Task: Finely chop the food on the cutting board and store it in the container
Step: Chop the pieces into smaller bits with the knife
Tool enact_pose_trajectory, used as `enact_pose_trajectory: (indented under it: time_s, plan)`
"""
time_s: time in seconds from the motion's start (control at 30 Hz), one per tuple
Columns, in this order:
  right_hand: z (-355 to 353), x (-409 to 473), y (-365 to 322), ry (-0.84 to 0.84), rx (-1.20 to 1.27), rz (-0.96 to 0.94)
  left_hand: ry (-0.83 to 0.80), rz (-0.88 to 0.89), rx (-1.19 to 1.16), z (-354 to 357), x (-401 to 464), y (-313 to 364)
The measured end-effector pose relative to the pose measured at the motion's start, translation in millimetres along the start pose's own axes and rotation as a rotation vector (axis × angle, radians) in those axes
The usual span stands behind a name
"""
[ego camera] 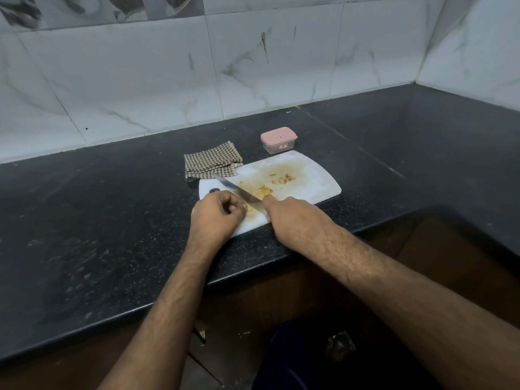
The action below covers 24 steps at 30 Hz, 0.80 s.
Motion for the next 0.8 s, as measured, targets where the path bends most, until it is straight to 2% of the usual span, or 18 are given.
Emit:
enact_pose_trajectory:
  time_s: [0.3,0.57,0.8]
  plan:
    - [-3,6,-2,0.001,-0.074,-0.018,-0.012,-0.014,-0.003,0,1,-1]
    - [-10,7,-14,-0.084,-0.098,0.016,-0.012,-0.005,0.007,0,0,-2]
    - [-5,3,-14,-0.040,-0.047,0.032,0.004,-0.020,0.020,-1,-3,0]
Point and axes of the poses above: each hand's wrist, its own x-axis towards the middle knuckle, its own z-axis out of the palm, y = z × x, the point moved 1 cm from there along x, towards the middle knuckle, and after that the axes turned 14 degrees about z, right-handed, at the moved point
